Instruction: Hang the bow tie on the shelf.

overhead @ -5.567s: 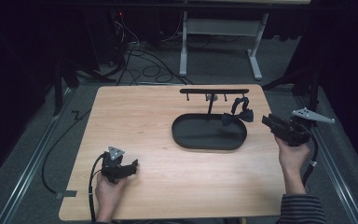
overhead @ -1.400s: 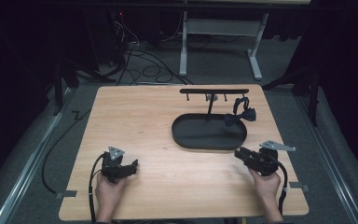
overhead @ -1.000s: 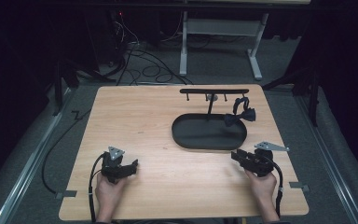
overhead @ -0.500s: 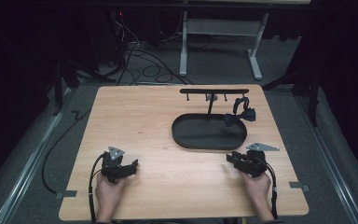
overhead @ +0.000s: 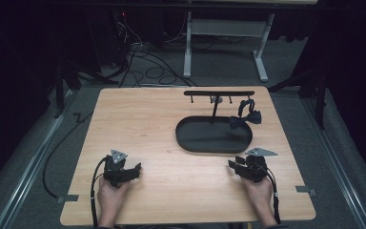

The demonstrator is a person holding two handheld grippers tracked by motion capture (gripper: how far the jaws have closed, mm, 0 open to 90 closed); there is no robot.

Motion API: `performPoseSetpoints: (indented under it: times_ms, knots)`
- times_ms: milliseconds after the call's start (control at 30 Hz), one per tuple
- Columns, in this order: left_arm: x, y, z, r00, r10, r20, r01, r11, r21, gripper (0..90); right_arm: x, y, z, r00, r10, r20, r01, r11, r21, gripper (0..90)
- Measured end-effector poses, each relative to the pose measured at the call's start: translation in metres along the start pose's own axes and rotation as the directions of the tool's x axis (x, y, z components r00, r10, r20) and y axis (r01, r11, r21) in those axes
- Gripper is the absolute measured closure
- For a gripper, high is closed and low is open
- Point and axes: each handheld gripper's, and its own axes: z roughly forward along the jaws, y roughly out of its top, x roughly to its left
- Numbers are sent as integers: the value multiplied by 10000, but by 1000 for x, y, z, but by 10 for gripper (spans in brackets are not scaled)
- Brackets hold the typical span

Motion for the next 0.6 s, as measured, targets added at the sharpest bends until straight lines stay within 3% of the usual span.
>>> performPoseSetpoints:
  times_ms: [233,300,600]
  knots:
    - [0,0,0,10000,8,6,-8,10000,0,214,9,1,2,9955,-787,528,778,9968,188,526]
    - [0,0,0,10000,13,11,-13,10000,2,214,16,0,4,9876,-1276,911,1253,9917,297,516]
    - [0,0,0,10000,25,29,-25,10000,16,214,17,0,4,9857,-1394,950,1369,9900,327,501]
